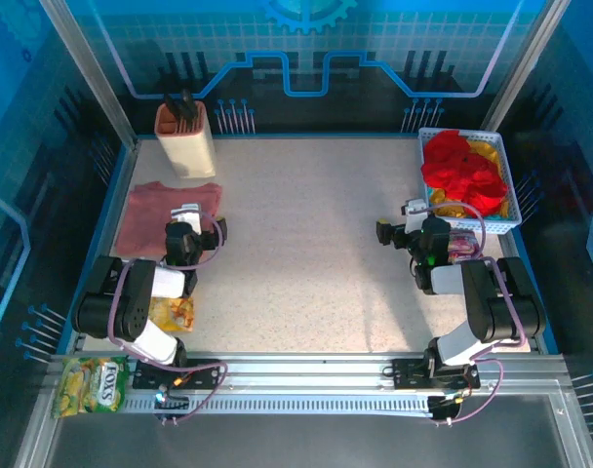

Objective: Fold and stack the t-shirts

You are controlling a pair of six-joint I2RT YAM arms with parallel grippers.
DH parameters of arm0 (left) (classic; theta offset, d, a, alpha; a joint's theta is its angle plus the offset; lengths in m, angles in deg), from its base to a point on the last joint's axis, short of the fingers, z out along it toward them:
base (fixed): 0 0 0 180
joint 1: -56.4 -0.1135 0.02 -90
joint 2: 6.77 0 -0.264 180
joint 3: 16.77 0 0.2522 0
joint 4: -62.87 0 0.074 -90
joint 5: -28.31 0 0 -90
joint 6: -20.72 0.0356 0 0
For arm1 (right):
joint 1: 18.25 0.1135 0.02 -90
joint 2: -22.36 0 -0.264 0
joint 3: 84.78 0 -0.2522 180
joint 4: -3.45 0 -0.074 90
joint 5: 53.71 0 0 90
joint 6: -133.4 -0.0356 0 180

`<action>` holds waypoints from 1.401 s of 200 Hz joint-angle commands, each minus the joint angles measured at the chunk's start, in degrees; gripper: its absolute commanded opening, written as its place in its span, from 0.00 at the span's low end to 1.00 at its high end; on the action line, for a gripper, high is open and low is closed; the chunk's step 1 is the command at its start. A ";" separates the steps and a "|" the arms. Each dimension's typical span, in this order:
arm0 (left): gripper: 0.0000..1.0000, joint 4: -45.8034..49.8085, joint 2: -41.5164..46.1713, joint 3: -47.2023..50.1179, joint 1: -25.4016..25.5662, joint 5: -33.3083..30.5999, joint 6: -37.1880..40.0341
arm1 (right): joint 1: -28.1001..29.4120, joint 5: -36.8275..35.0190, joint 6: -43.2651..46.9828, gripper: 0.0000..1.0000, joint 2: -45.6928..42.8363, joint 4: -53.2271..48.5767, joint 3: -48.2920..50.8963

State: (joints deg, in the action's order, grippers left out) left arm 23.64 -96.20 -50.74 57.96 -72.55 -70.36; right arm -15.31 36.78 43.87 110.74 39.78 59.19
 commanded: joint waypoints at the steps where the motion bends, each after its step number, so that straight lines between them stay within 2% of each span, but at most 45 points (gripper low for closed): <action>1: 0.99 -0.54 0.30 -1.49 0.06 1.27 0.90 | -0.20 -0.54 0.26 1.00 -0.14 0.28 -0.86; 143: 0.99 0.06 0.45 -1.76 -0.38 4.22 1.38 | 0.46 -4.56 -0.30 1.00 -0.14 0.91 -0.58; 176: 0.99 -0.13 1.95 -0.95 0.99 3.73 2.90 | 2.77 -7.90 1.46 1.00 -4.74 -3.31 -1.07; 198: 0.99 -0.74 4.98 0.67 2.64 0.98 4.21 | 4.58 -15.08 0.79 1.00 -11.94 -15.14 -4.78; 218: 0.99 16.34 12.28 -5.00 5.85 -1.53 6.00 | 4.68 -20.99 -2.43 1.00 -17.20 -26.34 -10.24; 228: 0.99 24.35 14.71 -8.68 6.34 -2.45 3.77 | 4.60 -23.93 -5.38 1.00 -18.16 -31.91 -13.95; 243: 0.99 32.16 17.04 -12.99 6.48 -2.16 -0.78 | 4.51 -24.22 -8.79 1.00 -17.24 -42.94 -21.26; 280: 0.94 50.21 20.64 -21.08 8.54 -2.11 -10.05 | 1.64 -23.88 -18.94 1.00 -8.34 -71.46 -44.40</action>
State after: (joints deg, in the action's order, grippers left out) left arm 55.66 -77.69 -67.70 64.89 -73.66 -72.92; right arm -11.42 15.38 34.21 97.50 -6.95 26.19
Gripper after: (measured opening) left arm 0.943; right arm 0.997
